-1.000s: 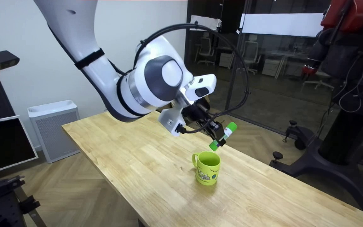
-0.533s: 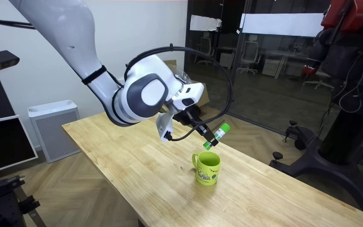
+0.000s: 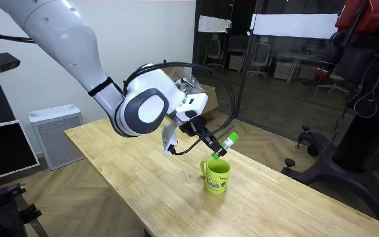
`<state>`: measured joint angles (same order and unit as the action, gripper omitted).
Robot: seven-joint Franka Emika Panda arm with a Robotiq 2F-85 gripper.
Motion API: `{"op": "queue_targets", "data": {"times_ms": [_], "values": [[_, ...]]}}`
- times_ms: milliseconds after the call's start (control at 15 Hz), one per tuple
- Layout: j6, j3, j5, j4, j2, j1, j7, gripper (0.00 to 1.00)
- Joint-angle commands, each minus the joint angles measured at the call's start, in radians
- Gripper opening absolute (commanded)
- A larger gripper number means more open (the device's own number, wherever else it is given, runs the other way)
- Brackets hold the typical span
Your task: Put the glue stick in the mug
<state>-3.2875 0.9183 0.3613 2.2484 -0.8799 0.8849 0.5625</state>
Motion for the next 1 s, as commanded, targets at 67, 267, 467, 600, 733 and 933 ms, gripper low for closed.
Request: {"op": "queue_targets", "data": {"times_ms": [67, 267, 467, 600, 733, 933], "values": [[-0.03, -0.033, 0.071, -0.017, -0.002, -0.034, -0.064, 0.07], [-0.04, -0.053, 0.095, -0.016, 0.007, -0.053, -0.088, 0.54], [-0.051, -0.067, 0.112, -0.017, 0.008, -0.068, -0.102, 0.67], [-0.053, -0.074, 0.122, -0.019, 0.008, -0.075, -0.111, 0.81], [-0.053, -0.08, 0.127, -0.02, 0.01, -0.081, -0.116, 0.95], [-0.009, -0.086, 0.131, -0.018, 0.036, -0.083, -0.127, 1.0]]}}
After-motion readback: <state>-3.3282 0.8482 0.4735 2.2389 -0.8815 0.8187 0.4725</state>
